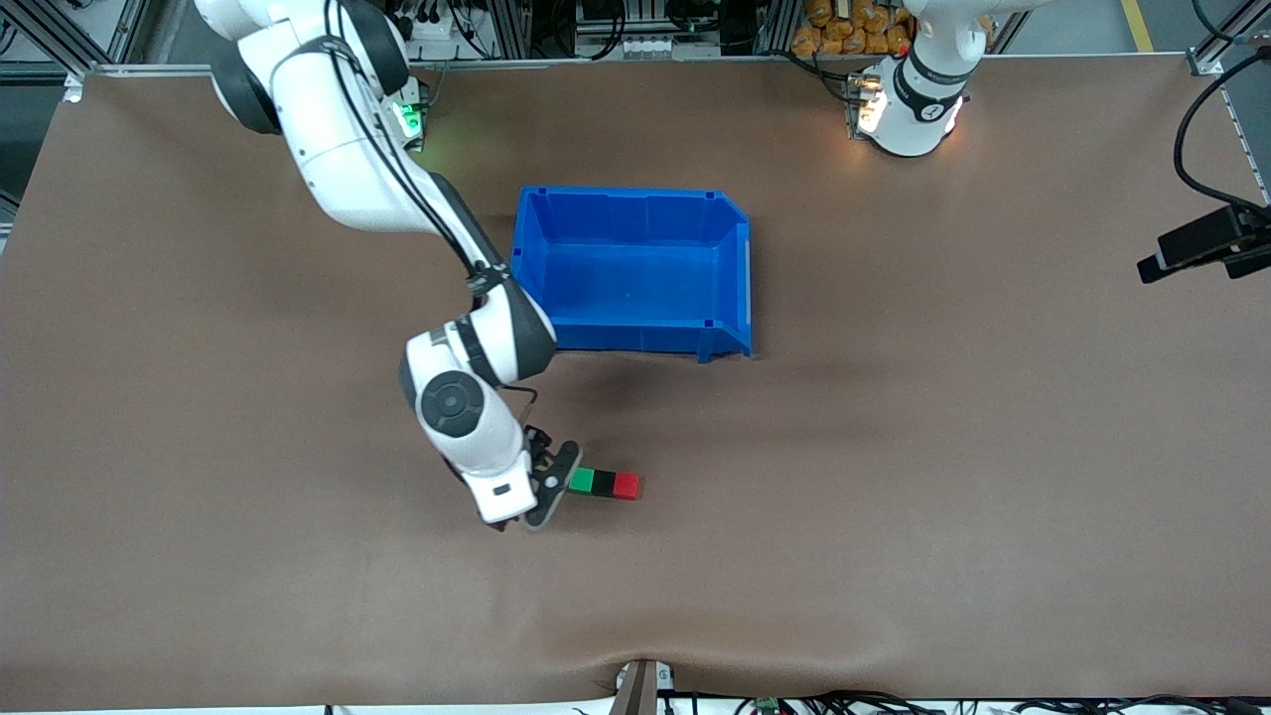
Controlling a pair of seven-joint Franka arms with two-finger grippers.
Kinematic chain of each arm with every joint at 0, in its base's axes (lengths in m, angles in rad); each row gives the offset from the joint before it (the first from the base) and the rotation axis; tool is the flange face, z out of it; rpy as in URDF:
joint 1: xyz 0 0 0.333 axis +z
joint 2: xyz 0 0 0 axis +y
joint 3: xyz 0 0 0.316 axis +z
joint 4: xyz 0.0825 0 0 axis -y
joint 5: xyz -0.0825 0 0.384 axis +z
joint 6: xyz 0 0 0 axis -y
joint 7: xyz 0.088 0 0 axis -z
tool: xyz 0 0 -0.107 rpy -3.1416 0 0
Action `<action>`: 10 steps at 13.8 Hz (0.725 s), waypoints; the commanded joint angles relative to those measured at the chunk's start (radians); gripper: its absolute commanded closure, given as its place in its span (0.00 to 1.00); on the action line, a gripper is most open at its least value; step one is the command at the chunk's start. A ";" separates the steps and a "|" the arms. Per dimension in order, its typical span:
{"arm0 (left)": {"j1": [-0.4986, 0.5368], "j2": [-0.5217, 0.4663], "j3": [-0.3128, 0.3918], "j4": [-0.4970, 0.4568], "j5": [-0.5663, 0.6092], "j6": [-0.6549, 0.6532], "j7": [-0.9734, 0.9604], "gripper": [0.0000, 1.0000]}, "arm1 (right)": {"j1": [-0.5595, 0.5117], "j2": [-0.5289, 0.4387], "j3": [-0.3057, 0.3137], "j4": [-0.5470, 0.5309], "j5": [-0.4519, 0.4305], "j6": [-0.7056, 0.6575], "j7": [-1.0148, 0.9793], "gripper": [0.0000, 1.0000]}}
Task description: Attach green and red cubes to black cube
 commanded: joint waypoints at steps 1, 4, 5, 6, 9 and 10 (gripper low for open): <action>0.006 -0.184 -0.011 -0.264 -0.006 0.112 0.000 0.00 | -0.055 -0.111 0.021 -0.045 0.000 -0.123 0.000 0.00; 0.005 -0.284 -0.012 -0.426 -0.011 0.194 -0.010 0.00 | -0.101 -0.203 0.017 -0.047 0.000 -0.235 -0.001 0.00; -0.003 -0.280 -0.014 -0.408 -0.011 0.191 -0.014 0.00 | -0.123 -0.240 0.017 -0.056 -0.002 -0.278 -0.001 0.00; -0.008 -0.274 -0.014 -0.397 -0.011 0.191 -0.019 0.00 | -0.144 -0.287 0.015 -0.073 -0.002 -0.321 0.008 0.00; 0.000 -0.263 -0.011 -0.386 0.001 0.188 -0.076 0.00 | -0.226 -0.428 0.015 -0.175 -0.002 -0.377 0.009 0.00; 0.003 -0.255 -0.011 -0.380 0.010 0.191 -0.070 0.00 | -0.255 -0.470 0.014 -0.209 -0.002 -0.384 0.011 0.00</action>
